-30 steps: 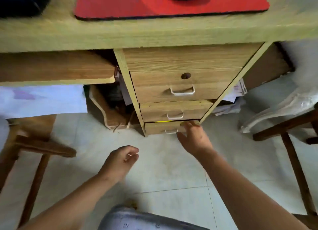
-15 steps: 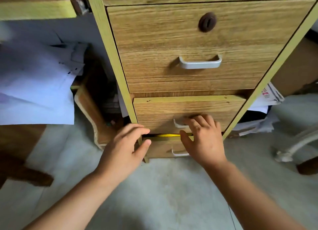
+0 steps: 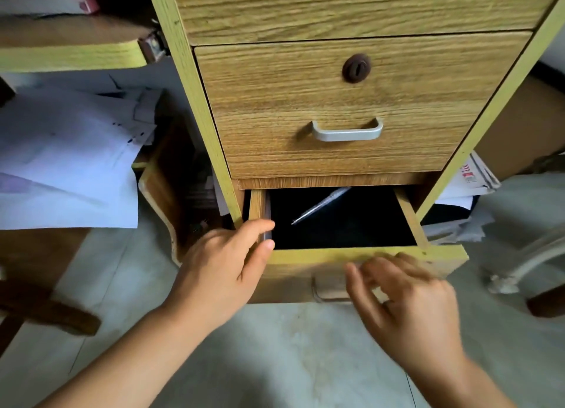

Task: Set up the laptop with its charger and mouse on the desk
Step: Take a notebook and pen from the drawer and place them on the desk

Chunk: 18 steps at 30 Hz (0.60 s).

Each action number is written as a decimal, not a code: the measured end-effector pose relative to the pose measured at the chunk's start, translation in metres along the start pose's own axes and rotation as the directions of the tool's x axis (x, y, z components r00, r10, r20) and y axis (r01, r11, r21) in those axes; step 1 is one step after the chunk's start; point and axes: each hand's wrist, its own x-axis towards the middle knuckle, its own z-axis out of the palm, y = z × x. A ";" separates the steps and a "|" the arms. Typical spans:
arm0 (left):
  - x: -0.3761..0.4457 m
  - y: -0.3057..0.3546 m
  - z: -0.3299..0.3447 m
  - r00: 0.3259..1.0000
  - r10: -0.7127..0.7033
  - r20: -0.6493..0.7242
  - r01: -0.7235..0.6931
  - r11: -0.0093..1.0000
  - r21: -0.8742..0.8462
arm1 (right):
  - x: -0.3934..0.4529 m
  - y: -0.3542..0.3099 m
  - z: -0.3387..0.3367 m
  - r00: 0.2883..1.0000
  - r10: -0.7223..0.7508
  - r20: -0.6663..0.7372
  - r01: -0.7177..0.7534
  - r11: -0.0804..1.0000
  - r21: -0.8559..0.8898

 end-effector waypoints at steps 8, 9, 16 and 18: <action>-0.005 0.012 -0.013 0.960 -0.041 0.278 0.035 0.999 0.026 | 0.024 0.010 -0.033 0.939 0.199 0.281 -0.182 0.980 -0.085; -0.006 0.016 -0.015 0.935 -0.051 0.350 0.041 0.998 0.038 | 0.023 0.010 -0.036 0.921 0.218 0.322 -0.186 0.974 -0.126; 0.019 0.043 -0.003 0.852 -0.066 0.519 0.023 0.996 0.089 | 0.022 0.009 -0.044 0.887 0.202 0.415 -0.122 0.969 -0.213; 0.039 0.048 0.020 0.886 -0.016 0.463 -0.057 0.988 0.144 | 0.025 0.013 -0.042 0.902 0.191 0.387 -0.098 0.964 -0.249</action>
